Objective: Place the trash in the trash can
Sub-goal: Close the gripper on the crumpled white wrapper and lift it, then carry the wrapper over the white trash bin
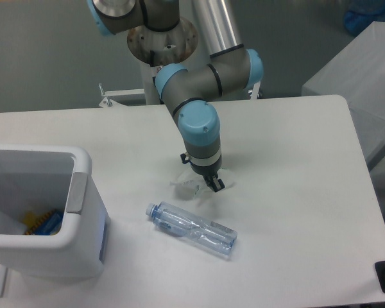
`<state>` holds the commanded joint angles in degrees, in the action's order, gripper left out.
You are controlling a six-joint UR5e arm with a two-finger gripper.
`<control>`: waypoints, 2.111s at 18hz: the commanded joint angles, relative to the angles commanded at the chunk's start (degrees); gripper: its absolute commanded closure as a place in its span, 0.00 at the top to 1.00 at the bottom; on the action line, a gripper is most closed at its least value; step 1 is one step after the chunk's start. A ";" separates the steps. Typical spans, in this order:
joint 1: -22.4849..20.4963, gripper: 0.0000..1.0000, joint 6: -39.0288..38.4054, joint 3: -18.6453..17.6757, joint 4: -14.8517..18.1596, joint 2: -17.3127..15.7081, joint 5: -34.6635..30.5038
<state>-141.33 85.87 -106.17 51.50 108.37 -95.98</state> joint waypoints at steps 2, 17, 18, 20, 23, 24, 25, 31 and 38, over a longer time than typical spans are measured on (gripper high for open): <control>-0.79 0.00 -0.26 0.35 0.09 -1.75 2.45; -0.36 0.00 -52.18 16.35 1.23 -13.35 30.06; 0.69 0.00 -54.03 16.44 1.14 -14.41 30.67; 2.36 0.00 -57.11 16.44 1.14 -16.26 30.76; 6.31 0.00 -60.20 16.35 1.14 -17.41 31.64; 7.98 0.00 -61.08 16.44 1.14 -17.41 31.73; 9.39 0.00 -61.35 16.44 1.14 -17.32 31.73; 16.34 0.00 -60.82 16.53 -4.39 -14.25 31.82; 23.19 0.08 -57.05 17.14 -5.18 -9.86 31.73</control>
<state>-118.13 28.82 -89.03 46.32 98.52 -64.25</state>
